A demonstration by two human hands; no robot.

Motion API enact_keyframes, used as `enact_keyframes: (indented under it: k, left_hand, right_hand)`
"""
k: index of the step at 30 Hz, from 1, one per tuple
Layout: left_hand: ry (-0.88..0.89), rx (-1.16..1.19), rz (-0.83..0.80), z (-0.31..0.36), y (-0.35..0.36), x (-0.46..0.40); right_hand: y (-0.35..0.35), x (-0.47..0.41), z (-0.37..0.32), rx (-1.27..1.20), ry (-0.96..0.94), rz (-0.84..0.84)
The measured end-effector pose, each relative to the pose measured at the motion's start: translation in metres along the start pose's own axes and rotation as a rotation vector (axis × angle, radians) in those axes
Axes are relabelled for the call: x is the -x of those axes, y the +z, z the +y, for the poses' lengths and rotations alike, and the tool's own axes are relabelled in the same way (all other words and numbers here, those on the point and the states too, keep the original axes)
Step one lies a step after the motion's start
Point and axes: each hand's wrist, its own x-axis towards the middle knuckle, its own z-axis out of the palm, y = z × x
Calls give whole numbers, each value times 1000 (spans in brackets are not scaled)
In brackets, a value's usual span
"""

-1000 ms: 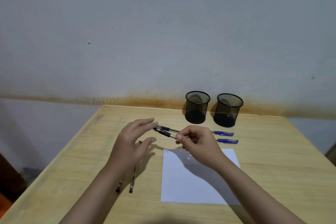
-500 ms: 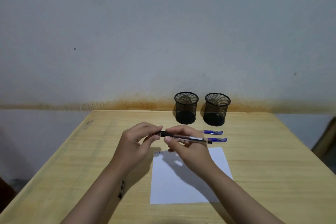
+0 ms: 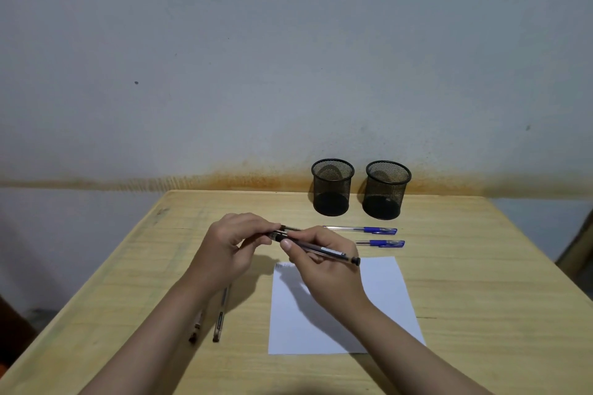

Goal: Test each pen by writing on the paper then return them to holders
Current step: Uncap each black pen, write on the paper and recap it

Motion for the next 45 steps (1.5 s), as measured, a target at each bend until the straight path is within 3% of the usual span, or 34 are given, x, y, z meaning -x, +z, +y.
enact_keyframes:
  k: [5, 10, 14, 19, 24, 28, 32, 36, 41, 45]
  left_hand:
    - [-483, -121, 268, -56, -67, 29]
    - [-746, -126, 178, -58, -60, 53]
    - [-756, -189, 24, -76, -52, 66]
    - [-663, -281, -51, -84, -46, 75]
    - [-676, -264, -65, -81, -46, 75]
    - [-714, -136, 25, -64, -42, 69]
    - [-644, -55, 40, -29, -20, 57]
    - [-482, -29, -180, 17, 13, 52]
    - [-489, -194, -427, 37, 47, 65]
    - [-509, -221, -471, 37, 52, 72]
  right_hand:
    - [-45, -14, -17, -42, -67, 226]
    - [-36, -16, -12, -6, 23, 150]
    - [-19, -11, -6, -8, 59, 88]
    - [-16, -11, 2, -2, 121, 88]
    - [-17, -12, 11, 16, 150, 84]
    - [-22, -15, 17, 35, 157, 92]
    - [-24, -22, 25, 57, 183, 88]
    - [-22, -29, 40, 53, 278, 46]
    - [-15, -30, 49, 4, 366, -5]
    - [-14, -30, 57, 5, 490, -12]
